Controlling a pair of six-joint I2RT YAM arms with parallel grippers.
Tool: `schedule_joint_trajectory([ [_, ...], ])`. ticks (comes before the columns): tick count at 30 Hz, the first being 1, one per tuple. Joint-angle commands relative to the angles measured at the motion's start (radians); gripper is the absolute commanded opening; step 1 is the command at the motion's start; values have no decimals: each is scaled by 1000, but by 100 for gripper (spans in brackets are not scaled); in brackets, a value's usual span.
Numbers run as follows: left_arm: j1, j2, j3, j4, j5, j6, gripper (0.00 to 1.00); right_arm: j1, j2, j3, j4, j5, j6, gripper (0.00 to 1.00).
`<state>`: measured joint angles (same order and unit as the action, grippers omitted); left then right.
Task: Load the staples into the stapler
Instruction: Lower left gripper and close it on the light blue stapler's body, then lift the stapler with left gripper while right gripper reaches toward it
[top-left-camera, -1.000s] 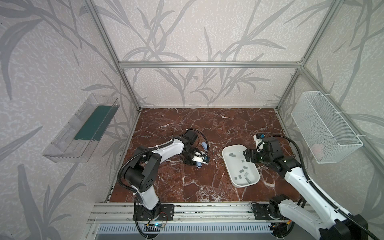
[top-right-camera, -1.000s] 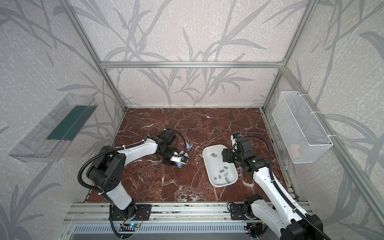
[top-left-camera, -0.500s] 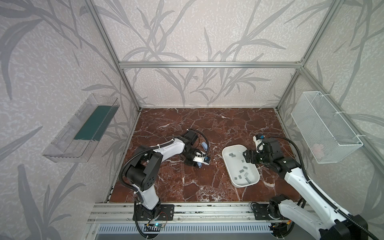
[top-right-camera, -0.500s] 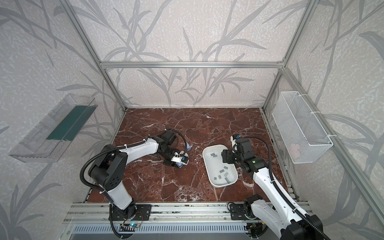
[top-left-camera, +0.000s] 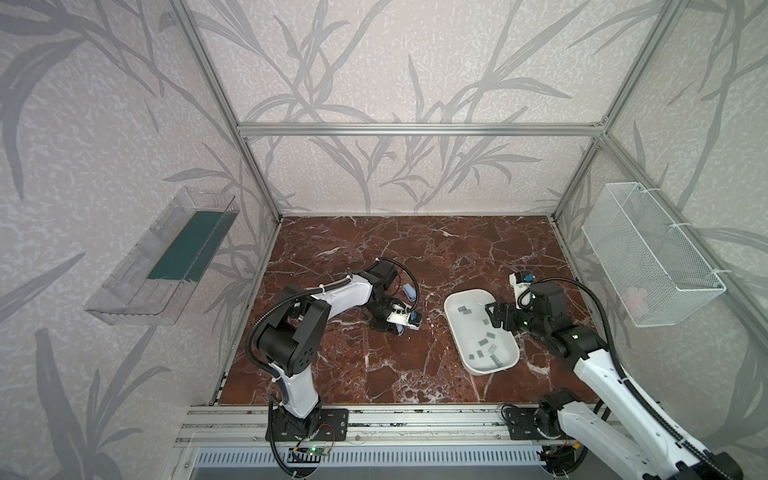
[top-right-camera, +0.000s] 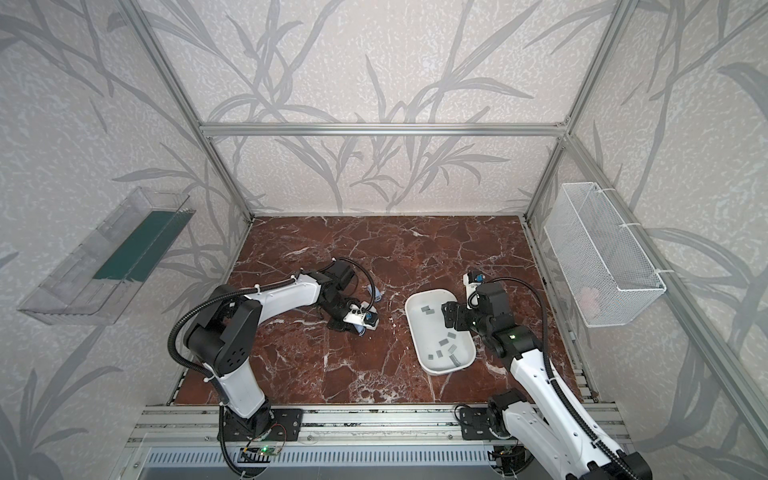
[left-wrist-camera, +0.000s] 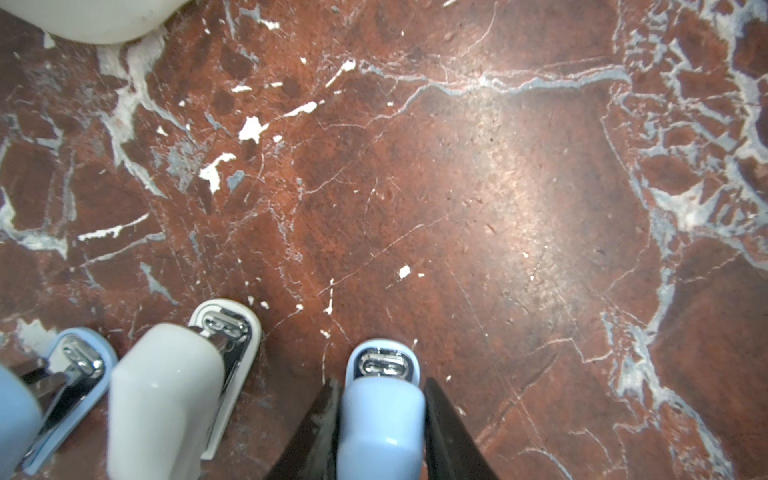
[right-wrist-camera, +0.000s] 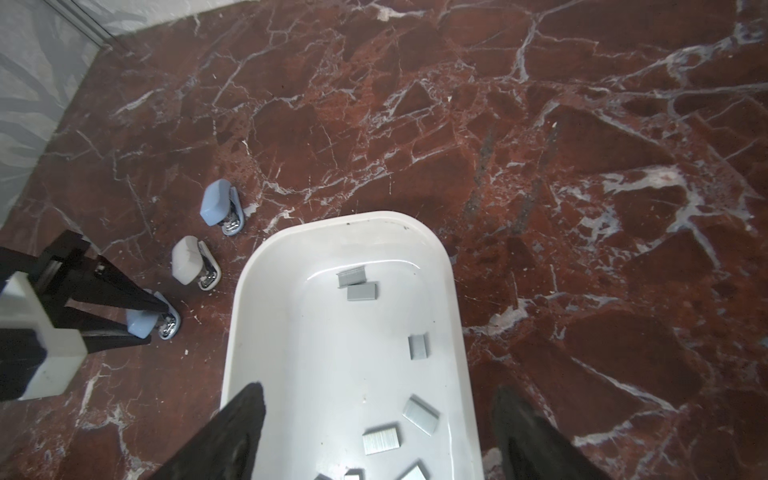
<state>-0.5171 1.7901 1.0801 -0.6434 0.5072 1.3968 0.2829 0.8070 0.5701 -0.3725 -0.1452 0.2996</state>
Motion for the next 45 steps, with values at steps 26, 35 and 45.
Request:
schedule_joint_trajectory([
  [26, 24, 18, 34, -80, -16, 23, 27, -1, -60, -15, 80, -143, 14, 92],
  [35, 25, -43, 77, -115, 85, -21, 10, 111, -107, -76, 231, -185, -3, 77],
  [45, -61, -256, -91, 183, 60, -312, 5, 424, 137, -13, 500, -100, 127, 59],
])
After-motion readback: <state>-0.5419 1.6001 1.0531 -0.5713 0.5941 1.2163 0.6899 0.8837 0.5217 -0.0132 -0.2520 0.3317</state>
